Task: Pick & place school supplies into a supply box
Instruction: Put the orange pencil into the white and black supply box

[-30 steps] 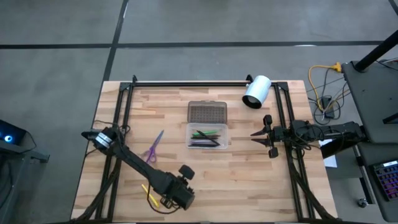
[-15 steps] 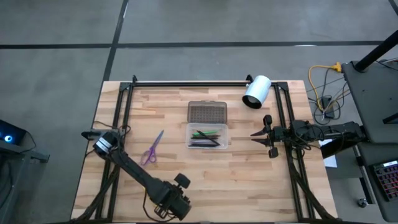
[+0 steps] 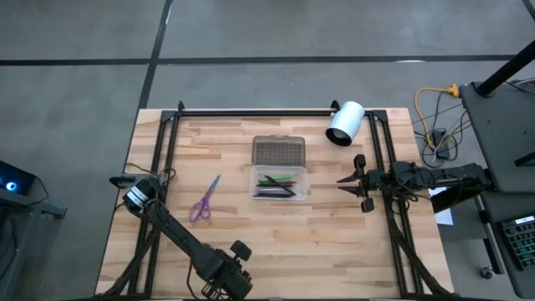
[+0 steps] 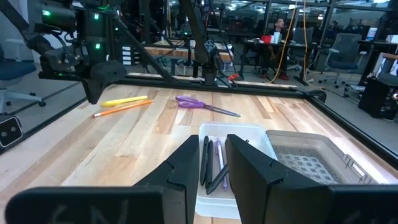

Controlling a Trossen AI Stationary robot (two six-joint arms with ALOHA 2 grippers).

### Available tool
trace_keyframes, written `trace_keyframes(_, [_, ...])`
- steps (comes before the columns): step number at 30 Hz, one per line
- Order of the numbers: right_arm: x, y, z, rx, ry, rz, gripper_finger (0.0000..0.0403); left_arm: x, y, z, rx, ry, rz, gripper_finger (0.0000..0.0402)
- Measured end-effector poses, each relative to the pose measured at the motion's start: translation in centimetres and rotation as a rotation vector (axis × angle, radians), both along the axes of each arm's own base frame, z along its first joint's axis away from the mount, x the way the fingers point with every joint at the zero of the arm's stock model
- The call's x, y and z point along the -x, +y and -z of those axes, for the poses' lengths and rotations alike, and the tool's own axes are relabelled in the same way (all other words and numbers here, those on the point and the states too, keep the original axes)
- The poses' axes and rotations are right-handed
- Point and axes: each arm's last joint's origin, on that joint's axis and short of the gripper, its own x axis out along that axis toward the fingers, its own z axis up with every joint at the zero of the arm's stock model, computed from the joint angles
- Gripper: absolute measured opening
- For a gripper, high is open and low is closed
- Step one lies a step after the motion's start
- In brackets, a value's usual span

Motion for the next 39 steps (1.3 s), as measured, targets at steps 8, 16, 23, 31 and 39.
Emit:
trace_keyframes(8, [0.0, 0.0, 0.0, 0.0, 0.0, 0.0, 0.0072, 0.2, 0.0, 1.0, 0.012, -0.007, 0.003, 0.0077])
trace_keyframes(16, [0.0, 0.0, 0.0, 0.0, 0.0, 0.0, 0.0082, 0.3, 0.0, 1.7, 0.007, -0.014, 0.043, 0.0091])
trace_keyframes(23, [0.0, 0.0, 0.0, 0.0, 0.0, 0.0, 0.0074, 0.5, 0.1, 2.5, 0.009, -0.018, 0.05, 0.0091])
trace_keyframes(31, [0.0, 0.0, 0.0, 0.0, 0.0, 0.001, 0.0069, 0.5, 0.1, 3.6, 0.028, -0.046, 0.061, 0.0091])
trace_keyframes(39, [0.0, 0.0, 0.0, 0.0, 0.0, 0.0, 0.008, 0.7, 0.3, 4.2, 0.035, -0.056, 0.061, 0.0091])
